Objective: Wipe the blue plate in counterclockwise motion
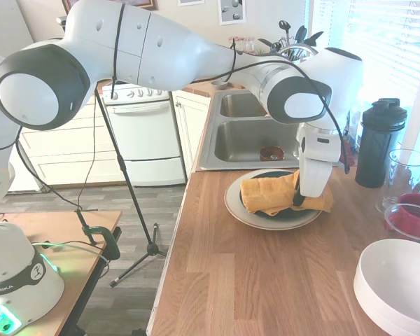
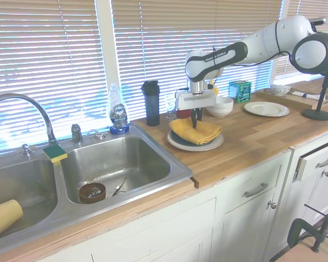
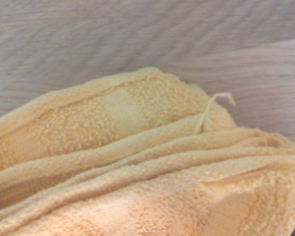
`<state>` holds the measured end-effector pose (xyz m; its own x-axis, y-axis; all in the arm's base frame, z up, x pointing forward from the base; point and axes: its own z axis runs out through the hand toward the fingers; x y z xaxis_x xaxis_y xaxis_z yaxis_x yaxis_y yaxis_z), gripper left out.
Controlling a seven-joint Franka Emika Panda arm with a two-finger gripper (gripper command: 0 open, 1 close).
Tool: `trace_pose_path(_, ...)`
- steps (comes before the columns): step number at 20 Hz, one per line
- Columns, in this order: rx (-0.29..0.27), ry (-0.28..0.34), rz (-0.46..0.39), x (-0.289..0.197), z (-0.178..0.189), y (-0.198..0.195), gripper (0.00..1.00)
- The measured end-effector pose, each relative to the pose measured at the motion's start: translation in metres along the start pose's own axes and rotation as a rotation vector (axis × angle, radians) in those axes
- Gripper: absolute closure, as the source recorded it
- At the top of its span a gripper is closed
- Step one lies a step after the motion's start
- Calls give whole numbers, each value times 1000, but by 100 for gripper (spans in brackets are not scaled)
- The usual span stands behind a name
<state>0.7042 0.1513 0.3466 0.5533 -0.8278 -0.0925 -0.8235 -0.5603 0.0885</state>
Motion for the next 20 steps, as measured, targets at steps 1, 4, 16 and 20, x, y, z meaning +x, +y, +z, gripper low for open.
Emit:
trace_pose_path(1, -2, 2, 0, -4, 1, -2, 100)
trace_pose_path(4, -10, 11, -1, -19, 4, -8, 100)
trace_pose_path(16, 10, 114, -43, -91, 3, -29, 100)
trace_pose_path(20, 24, 145, -57, -112, 9, -17, 100)
